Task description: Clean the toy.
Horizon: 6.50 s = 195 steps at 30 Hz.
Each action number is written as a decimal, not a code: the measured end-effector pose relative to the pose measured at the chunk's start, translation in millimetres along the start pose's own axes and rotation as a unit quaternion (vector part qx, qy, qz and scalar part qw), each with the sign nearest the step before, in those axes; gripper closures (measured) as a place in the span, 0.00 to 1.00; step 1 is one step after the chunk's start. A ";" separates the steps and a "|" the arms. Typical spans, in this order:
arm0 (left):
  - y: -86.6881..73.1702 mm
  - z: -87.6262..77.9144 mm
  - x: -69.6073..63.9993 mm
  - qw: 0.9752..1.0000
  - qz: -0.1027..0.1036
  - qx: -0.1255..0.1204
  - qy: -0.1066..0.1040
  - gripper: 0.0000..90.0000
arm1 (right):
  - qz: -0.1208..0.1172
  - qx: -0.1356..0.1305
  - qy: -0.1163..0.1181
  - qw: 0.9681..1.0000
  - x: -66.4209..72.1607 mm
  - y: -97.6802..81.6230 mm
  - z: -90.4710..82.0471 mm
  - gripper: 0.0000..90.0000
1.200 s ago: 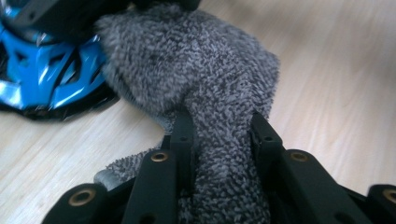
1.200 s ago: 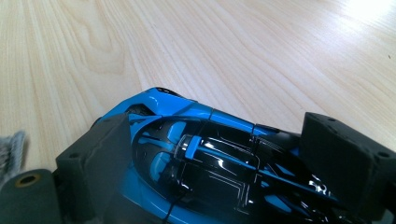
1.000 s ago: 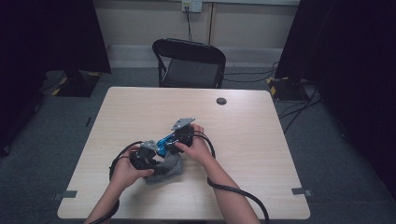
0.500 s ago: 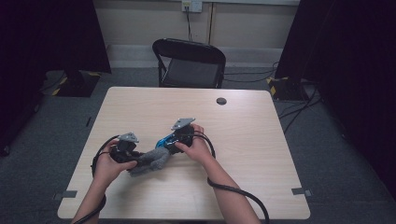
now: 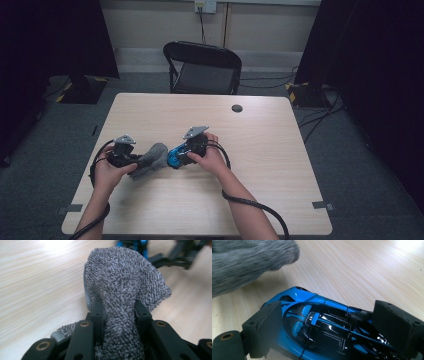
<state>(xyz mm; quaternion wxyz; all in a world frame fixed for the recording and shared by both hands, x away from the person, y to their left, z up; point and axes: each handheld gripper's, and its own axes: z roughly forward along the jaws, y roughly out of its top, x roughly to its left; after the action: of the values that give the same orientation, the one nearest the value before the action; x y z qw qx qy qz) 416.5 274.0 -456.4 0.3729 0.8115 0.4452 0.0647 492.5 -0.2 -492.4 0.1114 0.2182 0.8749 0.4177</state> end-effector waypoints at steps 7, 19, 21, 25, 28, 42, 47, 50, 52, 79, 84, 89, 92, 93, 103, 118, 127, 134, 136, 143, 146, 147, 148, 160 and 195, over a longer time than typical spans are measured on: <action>-2.9 15.8 12.8 0.999 -0.034 -0.003 0.042 0.75 | 0.001 0.003 0.000 1.000 0.2 0.7 0.0 0.11; 7.4 42.6 -2.3 0.997 0.014 0.039 0.063 0.75 | 0.003 0.003 -0.003 1.000 1.5 0.7 0.2 0.10; 8.0 42.9 -3.9 0.997 0.022 0.044 0.058 0.76 | 0.003 0.003 -0.003 1.000 1.6 0.9 0.3 0.10; 8.2 42.8 -7.6 0.997 0.025 0.051 0.046 0.76 | 0.003 0.007 -0.004 1.000 1.7 1.9 0.3 0.10; 8.3 42.2 -12.1 0.997 0.034 0.063 0.031 0.76 | 0.003 0.009 -0.004 1.000 1.6 2.2 0.3 0.10; 2.2 38.1 -31.5 0.995 0.052 0.086 0.001 0.76 | 0.002 0.008 -0.003 1.000 1.3 1.9 0.2 0.10; 0.2 38.5 -42.4 0.994 0.059 0.091 -0.008 0.76 | 0.002 0.009 -0.003 1.000 1.1 2.1 0.2 0.10; -0.4 39.8 -49.9 0.993 0.066 0.094 -0.015 0.76 | 0.003 0.010 -0.003 1.000 1.2 2.5 0.3 0.10; -0.8 41.0 -54.1 0.993 0.069 0.093 -0.021 0.76 | 0.003 0.010 -0.003 1.000 1.0 2.5 0.3 0.10; 8.3 -4.1 -35.0 0.997 0.052 0.029 -0.058 0.76 | -0.001 0.000 0.000 1.000 0.0 -0.1 -0.2 0.10; 23.7 -8.0 -9.2 0.999 0.013 -0.012 -0.027 0.76 | 0.000 -0.005 0.002 1.000 -0.5 -1.4 -0.2 0.10; 50.6 24.5 17.4 1.000 -0.002 -0.016 -0.006 0.75 | -0.001 -0.005 0.005 1.000 -1.2 -1.6 -0.5 0.10; 62.9 47.9 23.3 1.000 0.006 -0.006 0.009 0.75 | -0.001 -0.005 0.007 1.000 -2.1 -1.8 -0.6 0.10; 65.6 55.1 24.5 1.000 0.013 -0.001 0.013 0.75 | -0.002 -0.005 0.009 1.000 -2.6 -1.7 -0.7 0.10; 68.2 79.9 20.3 0.999 0.035 -0.026 0.031 0.48 | -0.001 -0.006 0.007 1.000 -1.7 -2.1 -0.7 0.10; 46.5 69.5 23.2 0.997 0.050 0.020 0.050 0.75 | -0.002 -0.004 0.007 1.000 -1.7 -1.4 -0.6 0.10; 93.8 103.7 10.6 0.997 0.071 -0.001 0.041 0.81 | -0.003 -0.005 0.010 1.000 -2.6 -1.9 -0.8 0.10; 99.5 126.3 1.9 0.995 0.091 0.022 0.023 0.81 | -0.003 -0.007 0.009 1.000 -2.4 -2.3 -0.7 0.10; 99.6 125.8 2.9 0.995 0.094 0.023 0.017 0.80 | -0.002 -0.008 0.010 1.000 -2.5 -2.4 -0.6 0.10; 99.2 124.0 0.4 0.992 0.119 0.035 0.010 0.81 | -0.002 -0.008 0.009 1.000 -2.6 -2.8 -0.6 0.10; 98.8 120.9 1.4 0.992 0.121 0.040 0.005 0.82 | -0.002 -0.008 0.010 1.000 -2.9 -2.5 -0.6 0.10; 98.0 120.7 1.4 0.992 0.119 0.038 0.004 0.82 | -0.002 -0.008 0.010 1.000 -2.9 -2.6 -0.6 0.10; 97.9 119.5 2.0 0.991 0.127 0.041 0.001 0.82 | -0.003 -0.009 0.010 1.000 -3.0 -2.8 -0.6 0.10; 90.9 105.0 7.5 0.988 0.141 0.062 -0.021 0.83 | -0.003 -0.008 0.012 1.000 -3.0 -2.6 -0.6 0.10; 51.8 61.0 20.3 0.988 0.128 0.078 -0.042 0.83 | -0.003 -0.007 0.015 1.000 -3.6 -2.3 -0.5 0.10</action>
<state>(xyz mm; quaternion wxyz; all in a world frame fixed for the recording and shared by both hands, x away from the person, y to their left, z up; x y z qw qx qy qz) 490.2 239.4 -470.2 0.3157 0.8905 0.3247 0.0428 494.9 -3.5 -493.8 0.1017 0.2083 0.8742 0.4266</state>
